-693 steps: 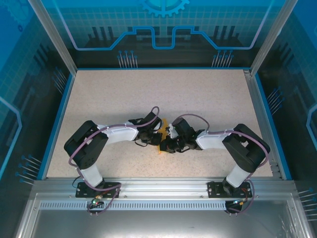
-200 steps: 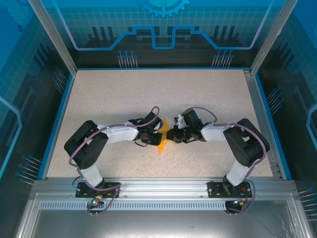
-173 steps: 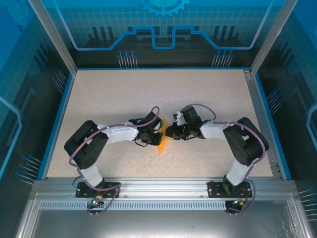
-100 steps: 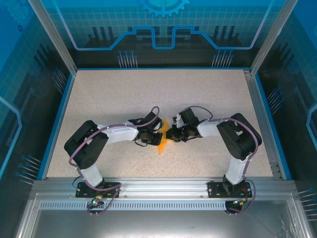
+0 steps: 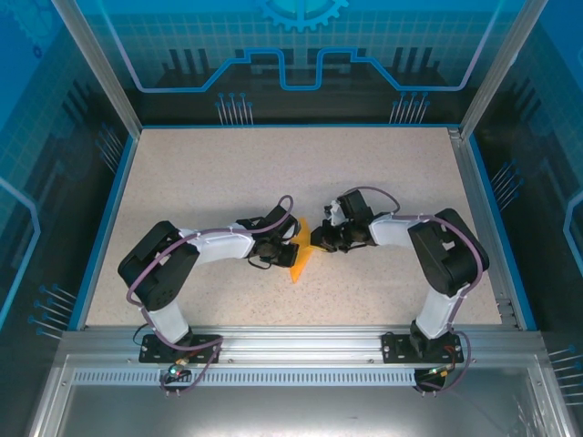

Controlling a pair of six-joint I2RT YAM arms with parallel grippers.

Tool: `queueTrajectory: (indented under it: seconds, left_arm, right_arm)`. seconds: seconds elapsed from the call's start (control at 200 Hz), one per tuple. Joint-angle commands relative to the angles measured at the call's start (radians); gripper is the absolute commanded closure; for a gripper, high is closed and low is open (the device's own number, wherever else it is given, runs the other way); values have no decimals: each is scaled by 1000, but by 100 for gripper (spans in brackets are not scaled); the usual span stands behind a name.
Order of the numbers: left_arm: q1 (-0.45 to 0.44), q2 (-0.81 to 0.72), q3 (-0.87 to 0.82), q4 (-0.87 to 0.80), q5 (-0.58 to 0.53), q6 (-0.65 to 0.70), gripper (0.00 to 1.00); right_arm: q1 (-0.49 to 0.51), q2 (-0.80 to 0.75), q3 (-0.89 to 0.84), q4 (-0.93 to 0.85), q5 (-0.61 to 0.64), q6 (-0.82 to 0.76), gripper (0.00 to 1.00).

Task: Fold a paper plane with a square sheet of paper (pick it up from the middle)
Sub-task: Third fold the triangle at the center of the table.

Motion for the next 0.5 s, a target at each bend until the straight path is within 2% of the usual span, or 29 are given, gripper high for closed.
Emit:
queueTrajectory:
  seconds: [0.0, 0.23, 0.495]
  left_arm:
    - [9, 40, -27, -34, -12, 7, 91]
    - [9, 37, -31, -40, -22, 7, 92]
    - [9, 34, -30, -43, -25, 10, 93]
  right_arm:
    - [-2, 52, 20, -10, -21, -14, 89]
    - [0, 105, 56, -72, 41, -35, 89]
    - [-13, -3, 86, -170, 79, -71, 88]
